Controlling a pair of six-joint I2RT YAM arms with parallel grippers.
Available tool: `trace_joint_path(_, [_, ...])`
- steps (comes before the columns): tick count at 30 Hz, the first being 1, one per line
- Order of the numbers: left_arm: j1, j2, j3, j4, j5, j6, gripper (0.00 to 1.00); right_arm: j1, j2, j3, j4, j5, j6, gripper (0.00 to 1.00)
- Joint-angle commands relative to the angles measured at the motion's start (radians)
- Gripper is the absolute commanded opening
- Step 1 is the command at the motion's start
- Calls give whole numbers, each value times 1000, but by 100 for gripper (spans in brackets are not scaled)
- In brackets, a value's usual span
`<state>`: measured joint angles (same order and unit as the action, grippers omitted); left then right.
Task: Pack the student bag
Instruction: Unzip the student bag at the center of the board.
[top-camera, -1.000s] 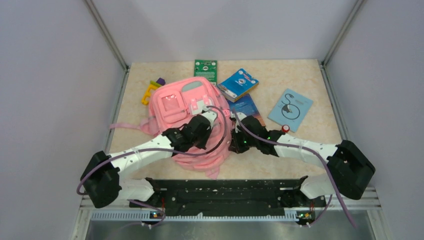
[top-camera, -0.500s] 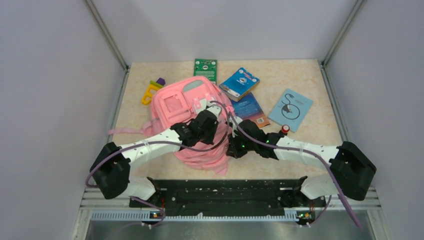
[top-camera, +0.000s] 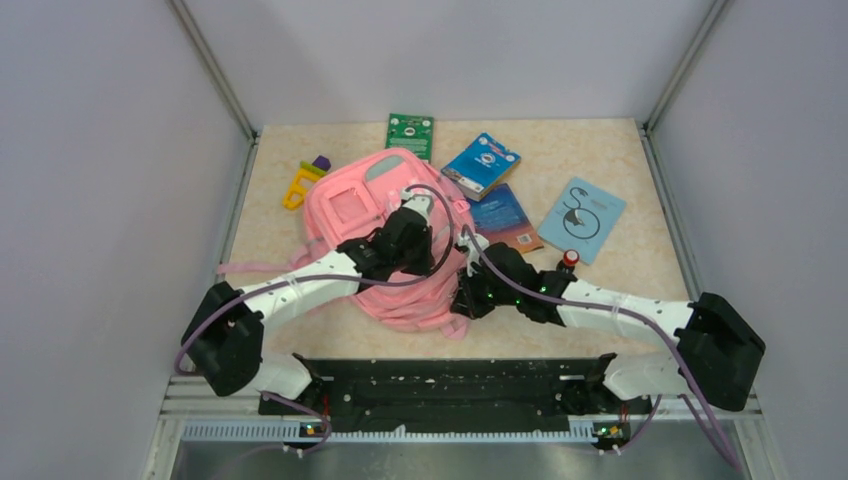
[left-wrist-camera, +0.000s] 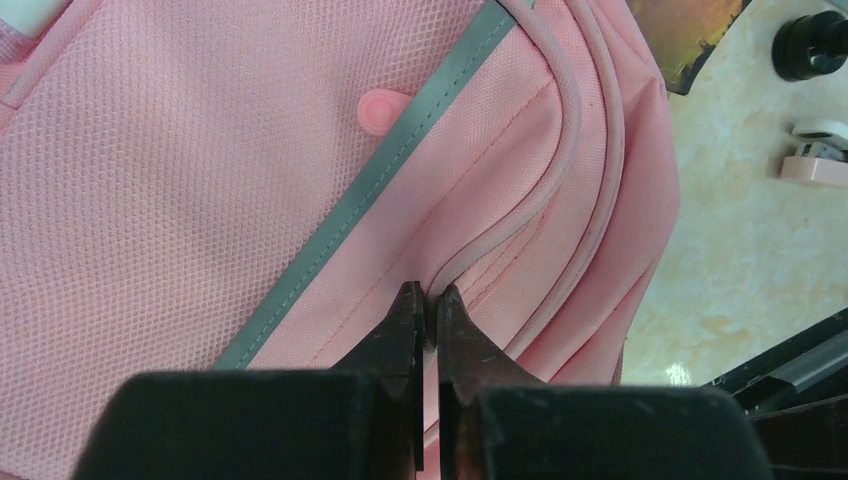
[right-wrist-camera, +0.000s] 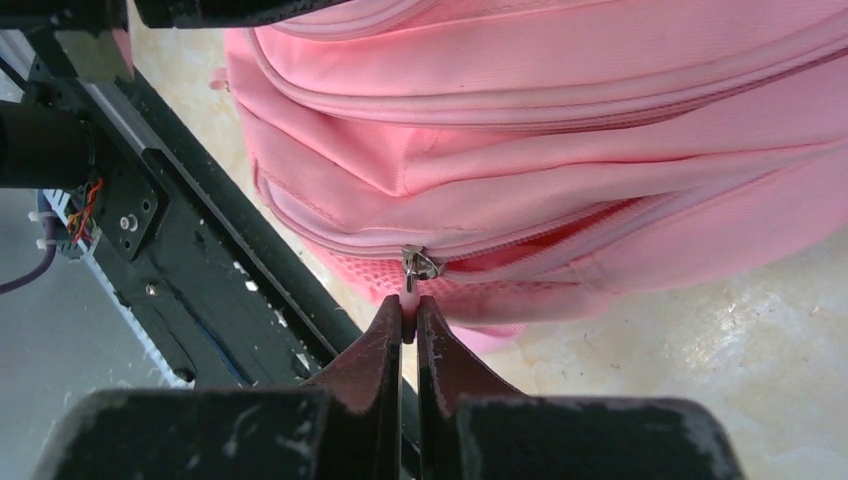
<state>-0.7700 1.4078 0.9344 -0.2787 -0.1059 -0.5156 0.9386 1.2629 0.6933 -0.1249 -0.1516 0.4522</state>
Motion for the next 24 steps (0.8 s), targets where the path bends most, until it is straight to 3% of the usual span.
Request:
trace_joint_path(1, [20,19,82,269,-21,-58,0,29,-47,-2,64,-38,25,0])
trace_joint_path(11, [48,83,136,372,-70,-114,0,40,-37,-13,95,-16,45,0])
trace_joint_path(16, [51,70,122,379,-74,-72,1,41,-44,-6,64,87,71,0])
trace_joint_path(18, [51,41,95,368,-46,-6,15,40,-55,-10,62,126,78,0])
trace_joint_path(21, [49,-50,32,310,-63,79,67,40,-67,-10,66,195,82,0])
trace_joint_path(22, [49,-85,3,285,-89,106,75,39,-69,-6,60,221,84,0])
trace_joint_path(24, [49,-154,-52,242,-99,165,81,33,-67,4,49,246,79,0])
